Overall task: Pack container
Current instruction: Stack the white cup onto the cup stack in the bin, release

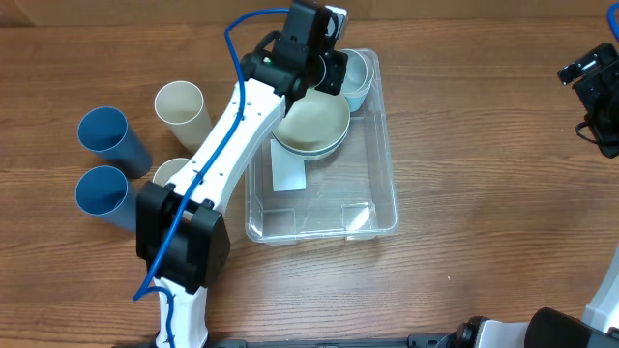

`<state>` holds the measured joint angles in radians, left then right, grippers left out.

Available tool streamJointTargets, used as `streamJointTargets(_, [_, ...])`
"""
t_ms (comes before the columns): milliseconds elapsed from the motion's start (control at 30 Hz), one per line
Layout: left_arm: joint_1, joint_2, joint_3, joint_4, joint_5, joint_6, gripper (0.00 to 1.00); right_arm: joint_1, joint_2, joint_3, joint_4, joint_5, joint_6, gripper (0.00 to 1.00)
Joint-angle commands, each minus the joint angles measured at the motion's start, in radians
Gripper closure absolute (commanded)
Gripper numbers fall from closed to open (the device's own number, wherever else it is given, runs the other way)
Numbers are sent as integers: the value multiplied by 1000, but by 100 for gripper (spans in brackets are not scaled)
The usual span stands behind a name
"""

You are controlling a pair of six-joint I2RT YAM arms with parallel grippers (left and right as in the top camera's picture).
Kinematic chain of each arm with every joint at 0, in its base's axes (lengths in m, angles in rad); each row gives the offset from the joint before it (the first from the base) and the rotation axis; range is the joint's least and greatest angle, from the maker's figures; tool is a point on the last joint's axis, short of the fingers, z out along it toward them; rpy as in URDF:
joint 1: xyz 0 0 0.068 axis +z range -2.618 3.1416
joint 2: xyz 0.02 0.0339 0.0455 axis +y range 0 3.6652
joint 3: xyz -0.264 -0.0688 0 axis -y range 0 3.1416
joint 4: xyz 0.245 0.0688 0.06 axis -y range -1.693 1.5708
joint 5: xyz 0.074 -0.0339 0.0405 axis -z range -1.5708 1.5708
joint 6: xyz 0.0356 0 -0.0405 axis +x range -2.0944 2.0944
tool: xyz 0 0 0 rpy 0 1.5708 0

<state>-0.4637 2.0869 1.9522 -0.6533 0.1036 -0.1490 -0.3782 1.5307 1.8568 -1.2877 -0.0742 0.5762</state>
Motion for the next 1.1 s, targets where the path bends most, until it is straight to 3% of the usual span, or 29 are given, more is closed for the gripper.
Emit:
streamJointTargets(0, [-8, 35, 5, 10, 21, 18, 69, 1, -9, 8, 2, 2, 4, 0])
streamJointTargets(33, [-8, 28, 10, 3, 19, 18, 49, 1, -9, 8, 2, 2, 4, 0])
streamJointTargets(67, [-6, 19, 24, -6, 17, 11, 36, 1, -9, 8, 2, 2, 4, 0])
streamJointTargets(133, [6, -19, 113, -87, -14, -15, 35, 1, -9, 8, 2, 2, 4, 0])
streamJointTargets(300, [50, -163, 393, -484, -240, -18, 32, 1, -9, 8, 2, 2, 4, 0])
streamJointTargets(367, [83, -216, 426, -595, -270, -74, 32, 1, -9, 8, 3, 2, 4, 0])
streamJointTargets(400, [100, -236, 426, -609, -244, -90, 33, 1, -9, 8, 2, 2, 4, 0])
streamJointTargets(467, [117, -245, 426, -610, -149, -91, 45, 1, -9, 8, 2, 2, 4, 0])
streamJointTargets(533, [115, -221, 417, -601, -125, -101, 70, 1, -9, 8, 2, 2, 4, 0])
streamJointTargets(667, [85, -90, 393, -499, -35, -117, 96, 1, -9, 8, 2, 2, 4, 0])
streamJointTargets(867, [19, 139, 393, -317, 74, -121, 96, 1, -9, 8, 2, 2, 4, 0])
streamJointTargets(1067, [-17, 247, 393, -188, 108, -121, 96, 1, -9, 8, 2, 2, 4, 0])
